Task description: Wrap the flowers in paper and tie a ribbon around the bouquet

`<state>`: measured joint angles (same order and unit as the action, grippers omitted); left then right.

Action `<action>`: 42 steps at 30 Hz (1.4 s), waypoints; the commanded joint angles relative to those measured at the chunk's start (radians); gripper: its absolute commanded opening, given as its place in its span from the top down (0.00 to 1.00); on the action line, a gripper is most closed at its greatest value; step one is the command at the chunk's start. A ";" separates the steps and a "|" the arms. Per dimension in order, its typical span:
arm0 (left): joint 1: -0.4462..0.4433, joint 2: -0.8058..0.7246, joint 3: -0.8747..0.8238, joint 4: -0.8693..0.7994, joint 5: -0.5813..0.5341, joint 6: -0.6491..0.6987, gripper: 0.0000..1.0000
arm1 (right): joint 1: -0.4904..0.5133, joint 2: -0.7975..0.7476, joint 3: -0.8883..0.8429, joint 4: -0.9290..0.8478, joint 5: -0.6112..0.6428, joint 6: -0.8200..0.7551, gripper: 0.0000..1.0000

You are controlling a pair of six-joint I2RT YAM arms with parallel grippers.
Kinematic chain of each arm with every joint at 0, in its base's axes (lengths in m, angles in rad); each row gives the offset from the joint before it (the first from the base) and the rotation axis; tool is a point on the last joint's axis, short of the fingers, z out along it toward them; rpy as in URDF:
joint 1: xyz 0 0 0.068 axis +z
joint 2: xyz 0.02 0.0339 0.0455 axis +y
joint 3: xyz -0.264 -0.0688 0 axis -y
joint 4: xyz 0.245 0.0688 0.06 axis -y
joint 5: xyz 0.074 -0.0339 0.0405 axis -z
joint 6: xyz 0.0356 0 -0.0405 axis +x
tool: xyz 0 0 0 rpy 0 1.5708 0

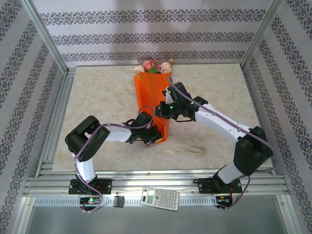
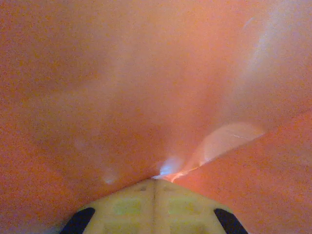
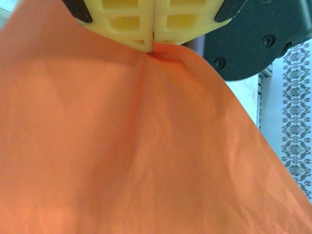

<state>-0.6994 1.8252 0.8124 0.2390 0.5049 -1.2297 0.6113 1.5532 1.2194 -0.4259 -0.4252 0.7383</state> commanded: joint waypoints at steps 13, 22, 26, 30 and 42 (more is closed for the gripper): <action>0.004 -0.344 -0.158 -0.024 -0.270 -0.125 0.90 | 0.002 0.105 0.014 0.176 -0.120 0.080 1.00; 0.116 -0.478 -0.336 -0.052 -0.267 -0.227 0.99 | 0.011 0.146 0.041 0.193 -0.151 0.085 1.00; 0.141 -0.306 -0.324 0.175 -0.147 -0.241 1.00 | 0.018 0.175 0.052 0.227 -0.160 0.102 1.00; 0.133 -0.247 -0.352 0.242 -0.161 -0.272 1.00 | 0.031 0.230 0.089 0.272 -0.202 0.130 1.00; 0.136 -0.303 -0.387 0.218 -0.217 -0.262 1.00 | 0.084 0.398 0.109 0.398 -0.281 0.197 1.00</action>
<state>-0.5625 1.5467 0.4366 0.4431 0.3191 -1.4796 0.6842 1.9278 1.3174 -0.0826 -0.6632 0.9146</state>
